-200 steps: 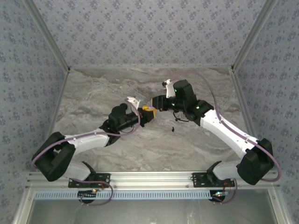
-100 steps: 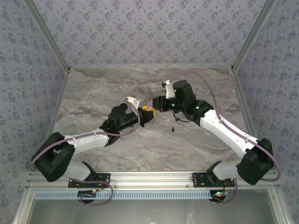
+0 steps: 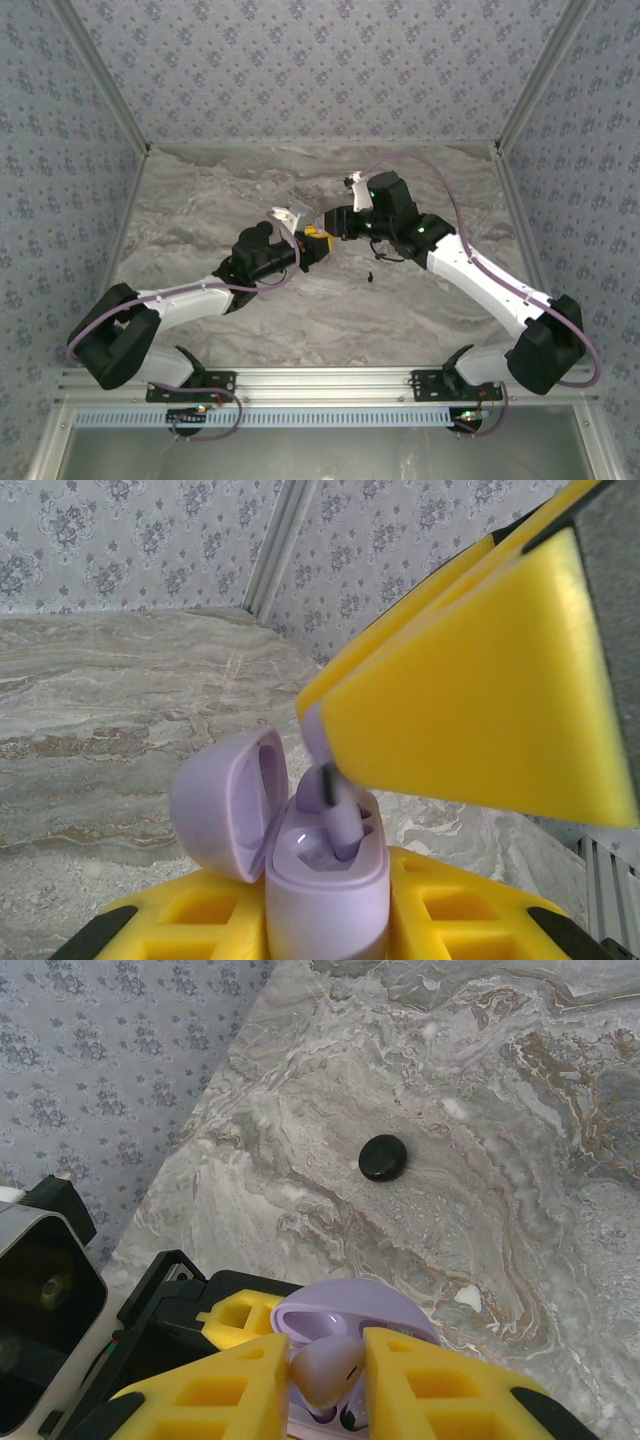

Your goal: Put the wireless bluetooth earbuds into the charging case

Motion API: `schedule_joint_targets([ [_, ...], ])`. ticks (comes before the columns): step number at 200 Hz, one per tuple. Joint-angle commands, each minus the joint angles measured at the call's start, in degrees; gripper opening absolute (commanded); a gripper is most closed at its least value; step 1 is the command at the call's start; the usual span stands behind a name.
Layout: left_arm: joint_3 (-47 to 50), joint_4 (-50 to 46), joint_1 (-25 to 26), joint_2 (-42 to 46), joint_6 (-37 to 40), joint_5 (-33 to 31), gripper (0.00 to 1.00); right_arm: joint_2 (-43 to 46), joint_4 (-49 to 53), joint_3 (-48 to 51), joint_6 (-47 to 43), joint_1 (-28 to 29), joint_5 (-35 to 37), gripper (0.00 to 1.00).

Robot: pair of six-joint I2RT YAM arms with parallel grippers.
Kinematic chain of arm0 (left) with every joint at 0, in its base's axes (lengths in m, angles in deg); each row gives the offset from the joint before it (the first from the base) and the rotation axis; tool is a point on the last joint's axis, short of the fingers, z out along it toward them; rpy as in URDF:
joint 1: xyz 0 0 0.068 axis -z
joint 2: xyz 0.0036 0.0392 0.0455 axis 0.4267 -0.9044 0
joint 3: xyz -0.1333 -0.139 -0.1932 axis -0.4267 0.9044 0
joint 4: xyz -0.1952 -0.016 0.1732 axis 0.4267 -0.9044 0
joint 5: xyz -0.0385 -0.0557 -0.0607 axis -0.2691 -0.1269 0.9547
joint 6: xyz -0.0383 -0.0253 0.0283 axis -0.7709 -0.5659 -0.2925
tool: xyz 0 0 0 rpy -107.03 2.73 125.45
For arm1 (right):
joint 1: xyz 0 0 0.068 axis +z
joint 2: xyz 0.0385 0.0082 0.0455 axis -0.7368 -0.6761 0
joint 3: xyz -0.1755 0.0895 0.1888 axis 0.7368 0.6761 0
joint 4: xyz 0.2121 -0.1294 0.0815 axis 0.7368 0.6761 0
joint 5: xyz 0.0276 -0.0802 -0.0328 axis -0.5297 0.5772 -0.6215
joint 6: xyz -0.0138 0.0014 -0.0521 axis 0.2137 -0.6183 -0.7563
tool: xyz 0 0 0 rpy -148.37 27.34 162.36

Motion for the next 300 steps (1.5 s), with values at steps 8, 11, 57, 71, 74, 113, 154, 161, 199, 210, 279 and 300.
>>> schedule_joint_targets([
  [8, -1.6, 1.6, 0.3, 1.8, 0.0, 0.1, 0.28, -0.1, 1.9, -1.9, -1.3, 0.5, 0.8, 0.29],
  [11, -1.6, 1.6, 0.3, 1.9, 0.0, 0.0, 0.28, -0.2, 1.9, -1.9, -1.3, 0.5, 0.8, 0.29],
  [57, -1.6, 1.4, 0.4, 1.9, 0.4, 0.1, 0.28, 0.1, 2.9, -1.9, -1.7, 0.7, 1.4, 0.29],
  [71, -1.7, 0.9, 0.3, 2.2, 1.1, 0.3, 0.28, 0.3, 3.2, -1.9, -1.9, 1.0, 2.0, 0.29],
  [74, -1.7, 0.8, 0.3, 2.3, 1.3, 0.3, 0.28, 0.3, 3.3, -1.9, -2.0, 1.0, 2.1, 0.29],
  [113, -1.3, -0.2, 0.3, 3.4, 4.1, 1.2, 0.28, 1.3, 4.6, -4.0, -3.4, 1.4, 2.4, 0.29],
  [154, -1.4, -0.6, 0.4, 3.8, 5.0, 1.6, 0.28, 2.0, 5.3, -4.4, -4.1, 1.7, 2.4, 0.29],
  [161, -1.5, -0.5, 0.4, 3.8, 5.1, 1.6, 0.28, 2.0, 5.4, -4.5, -4.3, 1.9, 2.3, 0.29],
  [199, -1.6, -0.7, 0.4, 4.3, 5.8, 1.8, 0.28, 2.5, 6.6, -5.4, -5.4, 2.1, 1.9, 0.29],
  [210, -1.6, -0.8, 0.3, 4.4, 6.0, 2.0, 0.27, 2.5, 7.4, -5.7, -5.7, 2.1, 2.5, 0.29],
  [279, -1.4, -1.1, 0.4, 5.0, 6.9, 2.9, 0.27, 3.4, 10.5, -6.9, -6.7, 2.1, 6.5, 0.32],
  [300, -1.4, -1.2, 0.4, 5.3, 7.2, 3.1, 0.27, 3.4, 11.0, -7.1, -7.0, 2.1, 6.7, 0.32],
])
